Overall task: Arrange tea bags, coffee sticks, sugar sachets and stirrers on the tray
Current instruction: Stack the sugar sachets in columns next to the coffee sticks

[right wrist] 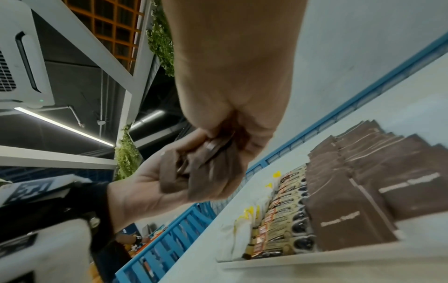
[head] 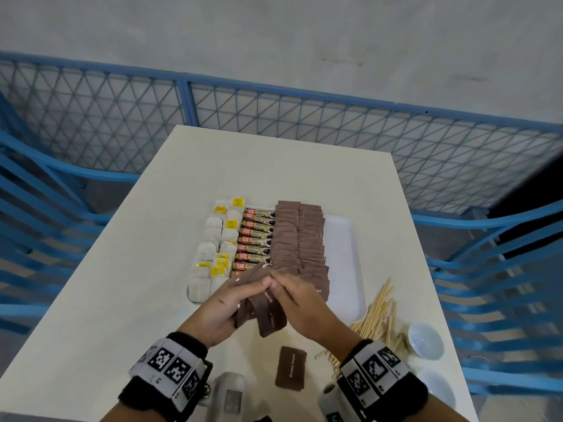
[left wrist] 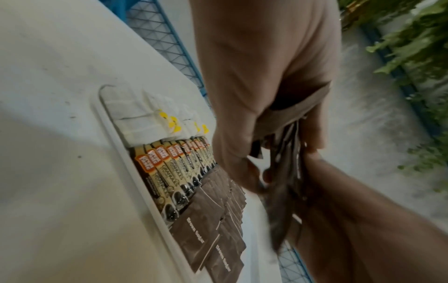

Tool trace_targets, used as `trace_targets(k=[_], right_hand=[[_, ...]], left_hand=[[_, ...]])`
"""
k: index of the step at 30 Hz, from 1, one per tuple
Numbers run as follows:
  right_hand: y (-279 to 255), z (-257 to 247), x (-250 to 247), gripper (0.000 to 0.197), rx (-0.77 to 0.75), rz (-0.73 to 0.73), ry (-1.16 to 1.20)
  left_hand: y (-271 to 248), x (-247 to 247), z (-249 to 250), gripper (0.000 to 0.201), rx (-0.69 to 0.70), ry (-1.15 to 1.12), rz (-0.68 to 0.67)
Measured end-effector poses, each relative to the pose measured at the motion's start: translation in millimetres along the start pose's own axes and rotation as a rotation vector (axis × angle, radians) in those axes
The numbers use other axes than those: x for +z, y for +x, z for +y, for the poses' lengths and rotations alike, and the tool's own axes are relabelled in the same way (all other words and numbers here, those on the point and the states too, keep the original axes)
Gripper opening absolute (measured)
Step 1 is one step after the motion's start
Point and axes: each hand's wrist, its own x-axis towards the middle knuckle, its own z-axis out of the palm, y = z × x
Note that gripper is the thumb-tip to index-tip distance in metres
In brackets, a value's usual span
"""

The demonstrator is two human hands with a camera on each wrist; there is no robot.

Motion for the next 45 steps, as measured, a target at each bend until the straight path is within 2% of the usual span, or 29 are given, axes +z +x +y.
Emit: trace_targets(k=[2, 4, 6, 8, 9, 11, 13, 15, 18, 20, 23, 25, 27, 30, 33, 38, 41, 45], right_hand=[[-3.5, 7.8, -2.8, 0.035, 0.067, -0.084, -0.013], [-9.5, 16.1, -4.1, 0.04, 0.148, -0.088, 0.008], [-18.3, 23.9, -3.7, 0.037, 0.2, -0.087, -0.018], [-29.8, 33.5, -3.2, 0.03, 0.274, -0.19, -0.146], [-36.1, 38.9, -2.7, 0.031, 0.307, -0.278, -0.224], [-48.6, 50.2, 0.4, 0.042, 0.339, -0.445, -0.356], [-57.2, 57.5, 4.9, 0.057, 0.353, -0.521, -0.443], [-60.5, 60.5, 10.0, 0.059, 0.357, -0.501, -0.481], [-58.7, 59.6, 13.7, 0.051, 0.345, -0.487, -0.52], [-55.3, 59.0, 13.7, 0.045, 0.374, -0.502, -0.513], [-50.3, 59.7, 10.1, 0.034, 0.414, -0.488, -0.466], [-48.2, 61.2, 6.6, 0.029, 0.438, -0.462, -0.414], [-47.4, 63.1, 2.3, 0.028, 0.487, -0.419, -0.331], [-46.8, 64.5, -6.5, 0.027, 0.546, -0.359, -0.172], [-45.8, 64.7, -15.1, 0.024, 0.551, -0.305, -0.085], [-43.0, 58.3, -16.0, 0.009, 0.603, -0.196, 0.254], [-40.2, 53.9, -19.0, 0.005, 0.6, -0.159, 0.422], [-37.7, 49.9, -24.0, 0.002, 0.595, -0.086, 0.596]], left_hand=[[-1.3, -4.4, -1.1, 0.021, -0.045, -0.001, -0.005], [-1.3, -9.8, -3.2, 0.031, -0.085, -0.023, 0.013], [-1.4, -16.1, -2.5, 0.046, -0.085, -0.076, 0.026], [1.1, -24.6, -1.4, 0.056, -0.068, -0.133, 0.046], [3.1, -28.6, -1.0, 0.055, -0.058, -0.154, 0.066], [6.1, -34.1, -0.6, 0.041, -0.056, -0.174, 0.091], [7.1, -34.6, -2.5, 0.026, -0.082, -0.158, 0.073], [6.7, -33.0, -7.7, 0.023, -0.129, -0.121, 0.076], [6.4, -32.5, -18.4, 0.025, -0.201, 0.029, 0.075], [7.8, -30.2, -25.7, 0.028, -0.213, 0.317, -0.025], [12.6, -21.2, -41.9, 0.019, -0.161, 0.922, -0.278], [15.6, -13.8, -54.9, 0.022, -0.109, 1.135, -0.414], [18.0, -10.4, -65.7, 0.031, -0.05, 1.24, -0.379], [21.4, -12.4, -71.5, 0.036, -0.023, 1.253, -0.228], [23.5, -11.9, -69.7, 0.024, 0.002, 1.208, -0.201], [25.2, -17.2, -58.4, 0.03, -0.022, 1.06, -0.175], [22.7, -22.1, -52.0, 0.017, -0.023, 0.976, -0.144], [17.3, -27.8, -41.8, 0.004, 0.025, 0.849, -0.035]])
